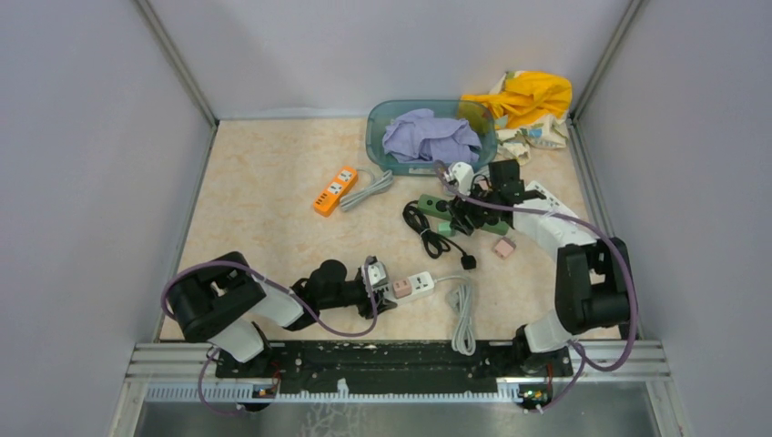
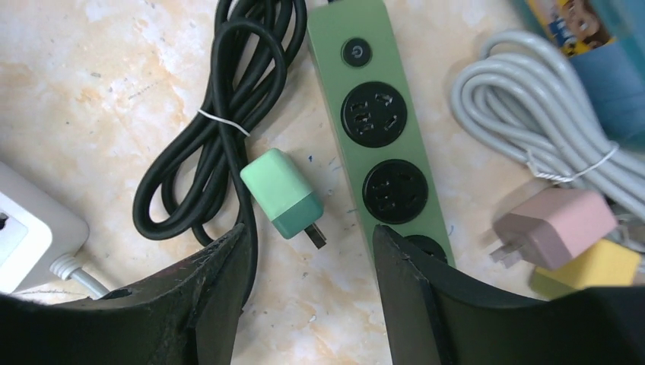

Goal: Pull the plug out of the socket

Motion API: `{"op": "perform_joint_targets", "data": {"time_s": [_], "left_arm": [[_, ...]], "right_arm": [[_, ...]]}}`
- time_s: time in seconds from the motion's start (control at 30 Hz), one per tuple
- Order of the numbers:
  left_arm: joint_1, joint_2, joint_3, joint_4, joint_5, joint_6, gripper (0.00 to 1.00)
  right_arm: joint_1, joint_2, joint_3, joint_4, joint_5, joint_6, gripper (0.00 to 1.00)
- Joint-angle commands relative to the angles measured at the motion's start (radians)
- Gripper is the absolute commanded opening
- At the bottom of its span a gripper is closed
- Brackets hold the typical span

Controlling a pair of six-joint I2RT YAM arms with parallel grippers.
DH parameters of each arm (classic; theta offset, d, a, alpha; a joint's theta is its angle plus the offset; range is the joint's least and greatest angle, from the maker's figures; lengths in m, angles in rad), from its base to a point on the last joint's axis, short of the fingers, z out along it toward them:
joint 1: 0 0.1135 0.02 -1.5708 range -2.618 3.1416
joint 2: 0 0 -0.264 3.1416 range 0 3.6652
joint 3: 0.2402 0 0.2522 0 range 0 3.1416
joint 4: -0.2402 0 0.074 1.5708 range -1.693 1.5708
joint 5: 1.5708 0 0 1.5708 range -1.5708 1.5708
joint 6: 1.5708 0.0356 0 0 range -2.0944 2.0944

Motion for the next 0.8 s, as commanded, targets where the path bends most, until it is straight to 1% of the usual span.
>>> {"op": "perform_joint_targets", "data": {"time_s": [0.0, 0.1, 0.23, 0.4, 0.57, 0.77], "left_arm": [[-0.002, -0.012, 0.008, -0.002, 0.05, -0.019, 0.01], [-0.001, -0.013, 0.01, -0.002, 0.05, -0.018, 0.01], [-0.001, -0.011, 0.018, -0.009, 0.05, -0.015, 0.01], [-0.003, -0.007, 0.024, -0.01, 0.054, -0.013, 0.01], [-0.002, -0.005, 0.028, -0.011, 0.058, -0.013, 0.01], [-0.001, -0.008, 0.028, -0.009, 0.059, -0.019, 0.01]], "right_arm": [[-0.009, -0.106, 0.01, 0.048, -0.062, -0.01, 0.6], [-0.008, -0.157, -0.011, 0.025, -0.208, -0.079, 0.6], [-0.008, -0.219, -0.051, -0.03, -0.454, -0.21, 0.6], [-0.005, -0.253, -0.068, -0.149, -0.644, -0.413, 0.6], [0.03, -0.243, -0.055, -0.281, -0.713, -0.576, 0.61], [0.121, -0.21, -0.044, -0.348, -0.686, -0.655, 0.61]]}}
